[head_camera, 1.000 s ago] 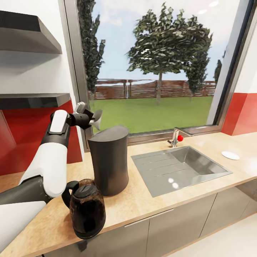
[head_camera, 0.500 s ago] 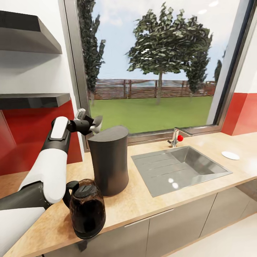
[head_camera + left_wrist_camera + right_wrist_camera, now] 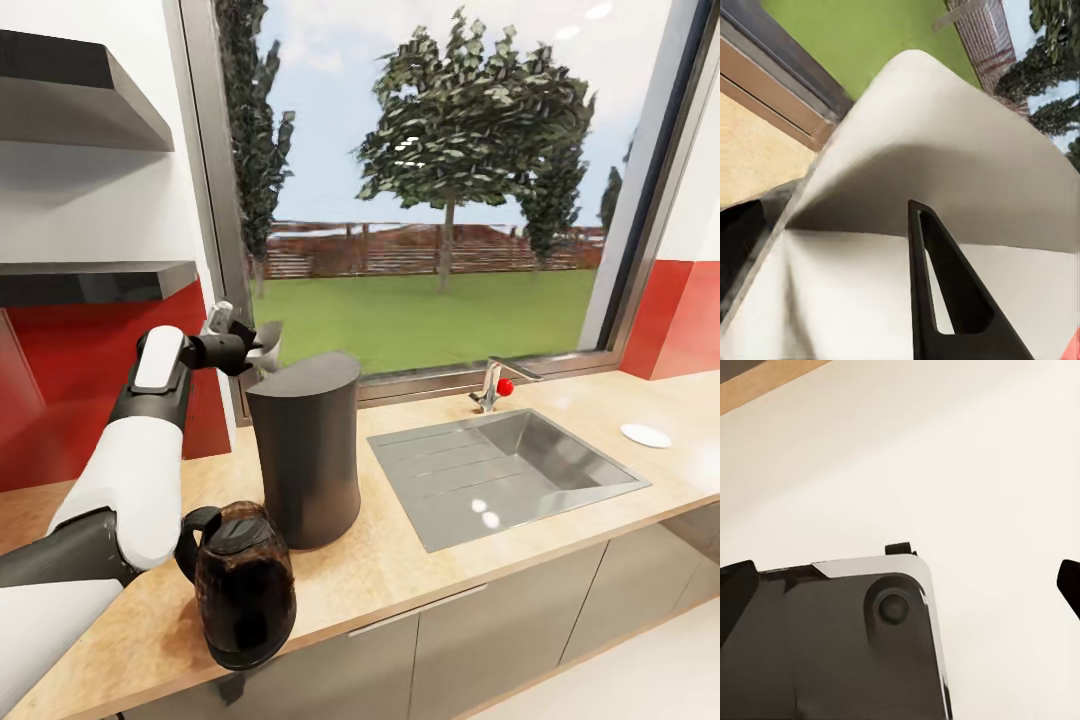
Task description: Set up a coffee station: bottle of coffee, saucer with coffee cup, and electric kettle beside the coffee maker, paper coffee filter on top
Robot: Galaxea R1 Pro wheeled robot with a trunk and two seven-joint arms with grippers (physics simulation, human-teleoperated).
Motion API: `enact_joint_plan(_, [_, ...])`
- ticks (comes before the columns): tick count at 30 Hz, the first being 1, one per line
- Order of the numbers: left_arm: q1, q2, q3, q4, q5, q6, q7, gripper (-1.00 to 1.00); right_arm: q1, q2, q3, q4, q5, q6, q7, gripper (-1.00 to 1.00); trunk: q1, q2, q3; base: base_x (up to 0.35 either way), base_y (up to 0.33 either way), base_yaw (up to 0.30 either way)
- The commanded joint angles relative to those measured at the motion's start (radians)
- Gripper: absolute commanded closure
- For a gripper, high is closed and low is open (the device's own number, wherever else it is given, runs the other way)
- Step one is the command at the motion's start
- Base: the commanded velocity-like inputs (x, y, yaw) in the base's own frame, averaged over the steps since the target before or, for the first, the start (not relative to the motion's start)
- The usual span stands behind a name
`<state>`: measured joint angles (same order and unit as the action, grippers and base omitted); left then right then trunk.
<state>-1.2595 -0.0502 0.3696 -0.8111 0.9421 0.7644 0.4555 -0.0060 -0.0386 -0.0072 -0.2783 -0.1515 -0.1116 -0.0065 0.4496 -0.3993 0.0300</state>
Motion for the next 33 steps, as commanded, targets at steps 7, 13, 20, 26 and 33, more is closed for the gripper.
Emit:
enact_joint_plan(7, [-0.001,-0.021,-0.001,-0.026,0.038,-0.003,-0.018,1.00,0.000,0.003,0.001,0.005,-0.007,-0.006,-0.002,-1.00,0.000,-0.001,0.000,0.000,0.000,0.000])
enact_joint_plan(13, [-0.001,-0.022,-0.008,-0.035,0.058,-0.004,-0.052,1.00,0.000,0.002,0.001,0.005,-0.007,-0.007,-0.003,-1.00,0.000,-0.001,0.000,0.000,0.000,0.000])
enact_joint_plan(20, [-0.001,-0.024,-0.013,-0.036,0.058,-0.006,-0.081,1.00,0.000,0.002,0.001,0.005,-0.007,-0.007,-0.003,-1.00,0.000,-0.001,0.000,0.000,0.000,0.000])
enact_joint_plan(26, [-0.001,-0.024,-0.014,-0.034,0.056,-0.006,-0.080,1.00,0.000,0.002,0.001,0.005,-0.007,-0.007,-0.003,-1.00,0.000,-0.001,0.000,0.111,-0.066,0.000])
enact_joint_plan(33, [0.000,-0.024,-0.012,-0.033,0.055,-0.006,-0.069,1.00,0.000,0.002,0.001,0.005,-0.007,-0.007,-0.003,-1.00,0.000,-0.001,0.000,0.028,-0.018,0.000])
